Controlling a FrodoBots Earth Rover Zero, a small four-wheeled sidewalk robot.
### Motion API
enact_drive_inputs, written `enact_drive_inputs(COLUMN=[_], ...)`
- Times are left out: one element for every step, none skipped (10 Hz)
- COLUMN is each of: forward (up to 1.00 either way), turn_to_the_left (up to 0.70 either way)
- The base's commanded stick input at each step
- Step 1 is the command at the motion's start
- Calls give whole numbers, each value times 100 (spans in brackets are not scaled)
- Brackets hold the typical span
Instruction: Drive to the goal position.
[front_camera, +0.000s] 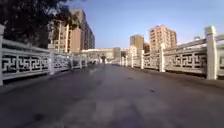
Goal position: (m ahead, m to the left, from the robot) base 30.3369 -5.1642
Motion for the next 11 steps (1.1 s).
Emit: enact_drive_inputs(forward=[45,45,45,45,45,45,45,45,45,45,45], turn_to_the_left=[0,0,0,0,0,0,0,0,0,0,0])
